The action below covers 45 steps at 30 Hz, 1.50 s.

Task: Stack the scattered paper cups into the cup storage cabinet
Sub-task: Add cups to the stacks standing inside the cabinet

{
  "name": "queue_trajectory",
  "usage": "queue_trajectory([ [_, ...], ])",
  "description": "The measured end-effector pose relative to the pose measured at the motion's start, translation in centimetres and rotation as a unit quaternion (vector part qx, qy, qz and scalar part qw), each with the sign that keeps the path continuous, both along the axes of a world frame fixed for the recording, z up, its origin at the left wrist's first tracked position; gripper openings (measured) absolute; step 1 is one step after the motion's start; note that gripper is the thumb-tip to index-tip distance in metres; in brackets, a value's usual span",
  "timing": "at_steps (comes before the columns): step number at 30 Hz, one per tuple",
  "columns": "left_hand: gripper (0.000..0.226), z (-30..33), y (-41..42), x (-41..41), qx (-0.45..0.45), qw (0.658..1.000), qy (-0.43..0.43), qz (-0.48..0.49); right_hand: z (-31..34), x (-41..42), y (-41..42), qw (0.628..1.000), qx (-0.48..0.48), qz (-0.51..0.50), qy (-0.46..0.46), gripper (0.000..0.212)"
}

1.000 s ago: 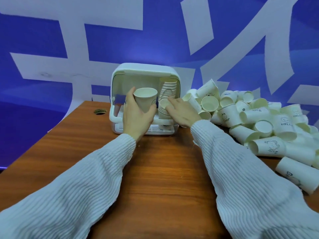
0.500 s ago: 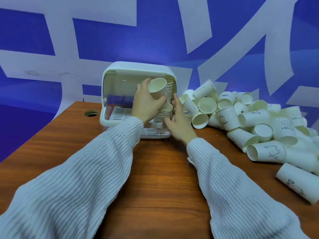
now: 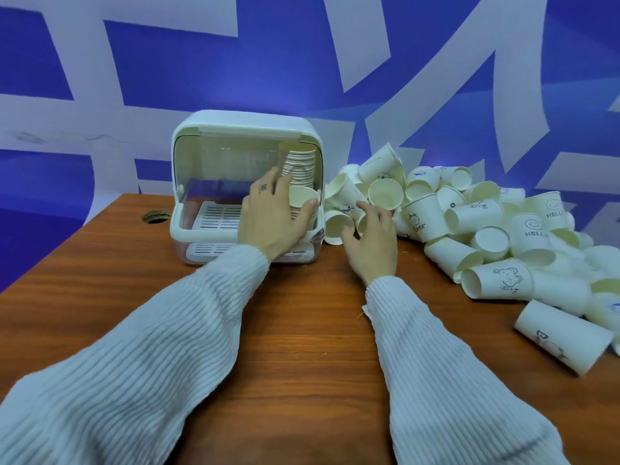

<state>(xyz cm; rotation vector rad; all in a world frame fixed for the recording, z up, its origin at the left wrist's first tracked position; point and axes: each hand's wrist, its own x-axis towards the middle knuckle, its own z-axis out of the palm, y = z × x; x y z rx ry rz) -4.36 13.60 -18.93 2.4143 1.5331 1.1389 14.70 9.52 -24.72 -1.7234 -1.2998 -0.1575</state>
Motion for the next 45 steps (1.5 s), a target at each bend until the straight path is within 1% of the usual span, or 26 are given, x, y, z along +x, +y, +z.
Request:
queue_trajectory([
  [2, 0.053, -1.4, -2.0, 0.1, 0.12, 0.987, -0.108, -0.017, -0.7, 0.6, 0.7, 0.999, -0.019, 0.001, -0.037, 0.049],
  [3, 0.048, -2.3, -3.0, 0.4, 0.154, 0.978, -0.136, -0.034, -0.9, 0.6, 1.1, 0.998, -0.026, -0.003, -0.054, 0.046],
  [6, 0.049, -4.3, -5.4, 1.3, 0.163, 0.971, -0.153, -0.086, -0.9, 0.7, 1.5, 0.996, -0.032, -0.015, -0.079, 0.027],
  [8, 0.049, -5.0, -6.0, 1.6, 0.161, 0.969, -0.159, -0.103, -0.6, 0.6, 1.0, 0.996, -0.005, -0.035, -0.077, 0.018],
  [10, 0.051, -5.3, -6.4, 1.5, 0.155, 0.97, -0.146, -0.121, 0.2, 0.2, -0.4, 0.998, 0.027, -0.057, -0.033, 0.013],
  [12, 0.061, -5.5, -6.5, 1.5, 0.131, 0.976, -0.103, -0.139, 1.1, 0.0, -2.1, 0.995, 0.068, -0.054, 0.059, 0.007],
  [14, 0.081, -5.7, -6.5, 1.5, 0.081, 0.982, -0.051, -0.163, 1.6, -0.2, -3.8, 0.986, 0.111, 0.001, 0.122, 0.002],
  [16, 0.102, -5.6, -6.6, 1.6, 0.033, 0.981, 0.0, -0.191, 1.5, -0.9, -5.0, 0.98, 0.1, 0.087, 0.148, 0.008],
  [18, 0.104, -5.6, -6.7, 1.7, 0.018, 0.98, 0.034, -0.196, 1.1, -1.7, -5.3, 0.968, 0.067, 0.152, 0.189, 0.011],
  [20, 0.098, -5.6, -7.0, 1.5, 0.013, 0.985, 0.023, -0.173, 1.1, -2.1, -5.1, 0.966, 0.082, 0.144, 0.199, 0.021],
  [22, 0.096, -5.4, -7.2, 1.2, 0.0, 0.989, -0.024, -0.149, 1.4, -1.6, -4.2, 0.979, 0.111, 0.076, 0.15, 0.026],
  [23, 0.095, -5.3, -7.2, 1.1, -0.011, 0.989, -0.05, -0.14, 1.6, -1.1, -3.5, 0.989, 0.111, 0.049, 0.089, 0.027],
  [24, 0.094, -5.3, -7.1, 1.0, -0.019, 0.988, -0.072, -0.135, 1.7, -0.7, -2.6, 0.995, 0.091, 0.034, 0.005, 0.036],
  [25, 0.094, -5.2, -7.1, 1.0, -0.02, 0.987, -0.087, -0.133, 1.6, -0.4, -1.6, 0.994, 0.059, 0.031, -0.086, 0.05],
  [26, 0.093, -5.2, -7.1, 1.0, -0.016, 0.986, -0.099, -0.133, 1.7, -0.1, -0.5, 0.983, 0.022, 0.032, -0.178, 0.063],
  [27, 0.093, -5.2, -7.1, 1.1, -0.011, 0.985, -0.11, -0.134, 1.8, 0.2, 0.5, 0.966, -0.014, 0.035, -0.255, 0.07],
  [28, 0.093, -5.2, -7.2, 1.1, -0.007, 0.984, -0.12, -0.134, 2.1, 0.5, 1.3, 0.949, -0.041, 0.04, -0.311, 0.073],
  [29, 0.093, -5.1, -7.2, 1.1, -0.004, 0.983, -0.128, -0.132, 2.6, 0.8, 2.0, 0.935, -0.057, 0.044, -0.347, 0.073],
  [31, 0.093, -5.0, -7.2, 1.0, -0.008, 0.982, -0.139, -0.125, 3.5, 1.4, 2.8, 0.922, -0.05, 0.057, -0.379, 0.067],
  [33, 0.093, -4.9, -7.1, 1.1, -0.011, 0.982, -0.149, -0.119, 4.2, 1.9, 2.8, 0.917, -0.007, 0.072, -0.393, 0.046],
  [35, 0.096, -4.7, -7.1, 1.1, -0.019, 0.976, -0.183, -0.113, 4.4, 1.8, 1.9, 0.93, 0.067, 0.053, -0.359, 0.022],
  [36, 0.098, -4.6, -7.1, 1.1, -0.024, 0.971, -0.209, -0.112, 4.4, 1.5, 1.2, 0.944, 0.112, 0.027, -0.308, 0.015],
  [38, 0.099, -4.4, -7.0, 0.8, -0.024, 0.958, -0.262, -0.113, 5.0, 0.3, -0.5, 0.966, 0.206, -0.019, -0.156, 0.012],
  [40, 0.096, -4.2, -6.7, 0.4, -0.014, 0.946, -0.304, -0.109, 6.2, -1.3, -1.8, 0.966, 0.256, -0.006, -0.026, 0.014],
  [42, 0.094, -4.1, -6.5, 0.1, -0.007, 0.934, -0.343, -0.097, 7.7, -2.8, -2.0, 0.967, 0.249, 0.049, 0.015, 0.016],
  [45, 0.09, -3.7, -6.0, -0.2, 0.014, 0.916, -0.393, -0.079, 9.1, -4.4, -1.0, 0.973, 0.171, 0.153, 0.018, 0.02],
])
